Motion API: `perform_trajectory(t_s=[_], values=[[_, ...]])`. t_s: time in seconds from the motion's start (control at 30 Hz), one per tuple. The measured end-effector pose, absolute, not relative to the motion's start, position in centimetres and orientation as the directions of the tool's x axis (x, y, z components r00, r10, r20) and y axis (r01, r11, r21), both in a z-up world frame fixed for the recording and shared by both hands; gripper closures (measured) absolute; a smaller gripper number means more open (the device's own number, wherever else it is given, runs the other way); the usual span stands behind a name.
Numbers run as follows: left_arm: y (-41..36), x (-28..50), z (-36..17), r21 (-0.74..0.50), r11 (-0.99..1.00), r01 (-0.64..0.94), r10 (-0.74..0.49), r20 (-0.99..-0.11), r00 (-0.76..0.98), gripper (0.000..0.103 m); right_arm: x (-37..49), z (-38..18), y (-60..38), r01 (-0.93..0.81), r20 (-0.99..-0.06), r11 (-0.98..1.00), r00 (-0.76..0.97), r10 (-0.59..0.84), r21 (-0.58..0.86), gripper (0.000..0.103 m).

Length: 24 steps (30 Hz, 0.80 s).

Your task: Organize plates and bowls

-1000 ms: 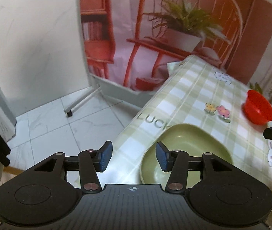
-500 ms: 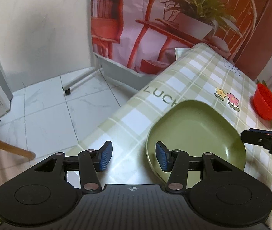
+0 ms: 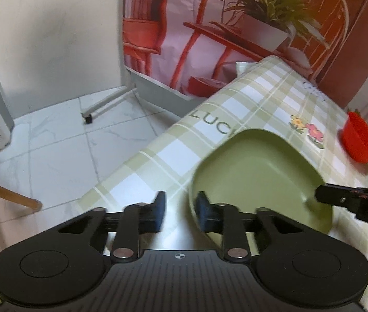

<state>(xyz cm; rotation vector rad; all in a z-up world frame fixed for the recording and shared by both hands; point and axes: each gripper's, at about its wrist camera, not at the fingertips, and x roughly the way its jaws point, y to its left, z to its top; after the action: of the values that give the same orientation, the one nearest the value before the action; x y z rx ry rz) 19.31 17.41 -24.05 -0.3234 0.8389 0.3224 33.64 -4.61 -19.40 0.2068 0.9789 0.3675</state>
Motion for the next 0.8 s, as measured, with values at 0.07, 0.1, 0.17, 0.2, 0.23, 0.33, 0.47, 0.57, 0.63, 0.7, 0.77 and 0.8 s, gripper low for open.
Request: perform_trajectory(t_s=[0.07, 0.1, 0.17, 0.2, 0.23, 0.33, 0.47, 0.57, 0.63, 0.7, 0.77, 0.8], values=[[17.0, 19.4, -24.0, -0.148, 0.91, -0.386, 0.142, -0.765, 0.628, 0.091, 33.4, -19.3, -4.7, -0.206, -0.766, 0.918, 0.507, 0.396, 0.339, 0.096], [16.8, 19.4, -24.0, -0.145, 0.912, -0.383, 0.142, -0.766, 0.627, 0.092, 33.4, -19.3, -4.8, -0.204, -0.764, 0.918, 0.509, 0.397, 0.341, 0.097], [16.5, 19.5, -24.1, -0.143, 0.914, -0.379, 0.139, -0.769, 0.624, 0.092, 33.1, -19.2, -5.0, -0.2, -0.762, 0.917, 0.512, 0.397, 0.344, 0.097], [16.3, 19.5, -24.1, -0.136, 0.916, -0.378, 0.143, -0.77, 0.622, 0.092, 33.0, -19.2, -5.1, -0.197, -0.761, 0.917, 0.513, 0.397, 0.346, 0.097], [16.3, 19.6, -24.0, -0.132, 0.917, -0.375, 0.143, -0.77, 0.622, 0.092, 32.9, -19.2, -5.2, -0.192, -0.761, 0.918, 0.514, 0.396, 0.348, 0.097], [16.0, 19.6, -23.9, -0.128, 0.922, -0.366, 0.141, -0.77, 0.623, 0.093, 32.7, -19.4, -5.5, -0.176, -0.762, 0.916, 0.511, 0.397, 0.36, 0.097], [15.8, 19.5, -23.9, -0.118, 0.927, -0.355, 0.143, -0.764, 0.629, 0.093, 32.7, -19.6, -5.8, -0.172, -0.762, 0.914, 0.508, 0.403, 0.368, 0.095], [15.8, 19.5, -23.9, -0.118, 0.932, -0.343, 0.136, -0.762, 0.633, 0.093, 32.9, -19.7, -5.8, -0.171, -0.765, 0.915, 0.504, 0.4, 0.366, 0.094], [15.8, 19.6, -23.9, -0.118, 0.935, -0.335, 0.131, -0.762, 0.634, 0.093, 33.0, -19.9, -5.8, -0.165, -0.769, 0.916, 0.5, 0.398, 0.367, 0.094], [15.8, 19.6, -23.9, -0.118, 0.938, -0.327, 0.126, -0.761, 0.636, 0.093, 33.3, -20.2, -5.8, -0.158, -0.774, 0.917, 0.494, 0.395, 0.367, 0.094], [15.7, 19.6, -23.9, -0.119, 0.941, -0.317, 0.119, -0.761, 0.638, 0.093, 33.3, -20.4, -5.9, -0.153, -0.777, 0.918, 0.492, 0.392, 0.366, 0.094], [15.7, 19.7, -23.9, -0.118, 0.941, -0.316, 0.119, -0.761, 0.638, 0.093, 33.4, -20.5, -5.9, -0.152, -0.778, 0.917, 0.491, 0.393, 0.368, 0.094]])
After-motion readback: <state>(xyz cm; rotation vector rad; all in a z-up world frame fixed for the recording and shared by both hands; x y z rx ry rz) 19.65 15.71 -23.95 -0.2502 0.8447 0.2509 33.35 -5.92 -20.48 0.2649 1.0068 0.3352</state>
